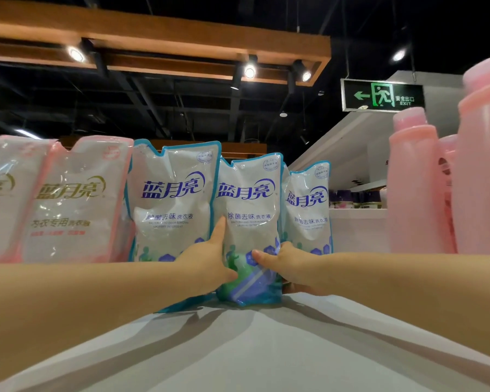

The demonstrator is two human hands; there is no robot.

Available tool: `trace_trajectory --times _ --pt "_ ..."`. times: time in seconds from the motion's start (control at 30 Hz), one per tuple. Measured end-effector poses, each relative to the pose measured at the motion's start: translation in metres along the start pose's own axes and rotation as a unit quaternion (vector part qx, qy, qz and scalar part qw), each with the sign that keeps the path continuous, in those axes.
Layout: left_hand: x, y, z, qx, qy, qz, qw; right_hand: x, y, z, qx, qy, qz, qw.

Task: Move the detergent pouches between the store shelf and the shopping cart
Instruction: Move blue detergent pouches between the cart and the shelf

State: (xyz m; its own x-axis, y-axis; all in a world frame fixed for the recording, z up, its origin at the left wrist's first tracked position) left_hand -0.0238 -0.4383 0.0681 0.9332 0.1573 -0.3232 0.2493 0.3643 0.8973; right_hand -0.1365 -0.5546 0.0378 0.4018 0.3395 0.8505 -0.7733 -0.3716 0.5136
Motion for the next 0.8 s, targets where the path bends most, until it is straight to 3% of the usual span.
trace_trajectory --times 0.13,0.37,0.57,0.8 --pt "-0.001 0.001 -0.002 0.008 -0.014 0.014 1.0 -0.008 0.001 0.0 -0.016 -0.004 0.002 1.0" --pt "-0.003 0.003 -0.006 0.014 -0.016 0.037 0.999 -0.009 -0.01 -0.008 0.053 -0.003 0.08 0.995" --pt "-0.004 0.003 -0.006 0.017 -0.021 0.03 0.999 -0.002 -0.013 -0.008 0.077 -0.017 0.053 0.995" --pt "-0.006 0.001 -0.006 0.04 -0.022 0.006 0.999 -0.006 -0.005 -0.017 0.044 -0.02 0.016 0.999"
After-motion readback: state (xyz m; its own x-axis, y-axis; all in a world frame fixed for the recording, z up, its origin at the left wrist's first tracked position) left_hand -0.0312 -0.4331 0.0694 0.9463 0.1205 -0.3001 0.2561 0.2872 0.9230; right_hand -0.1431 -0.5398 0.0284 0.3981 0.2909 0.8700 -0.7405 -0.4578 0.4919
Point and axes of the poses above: each hand's wrist, its own z-axis towards the middle knuckle, its own y-axis out of the back of the hand, x = y × z, the point moved 8 cm from there along z, towards the middle knuckle, and after that the axes turned 6 degrees about x, right-handed, at the moved point
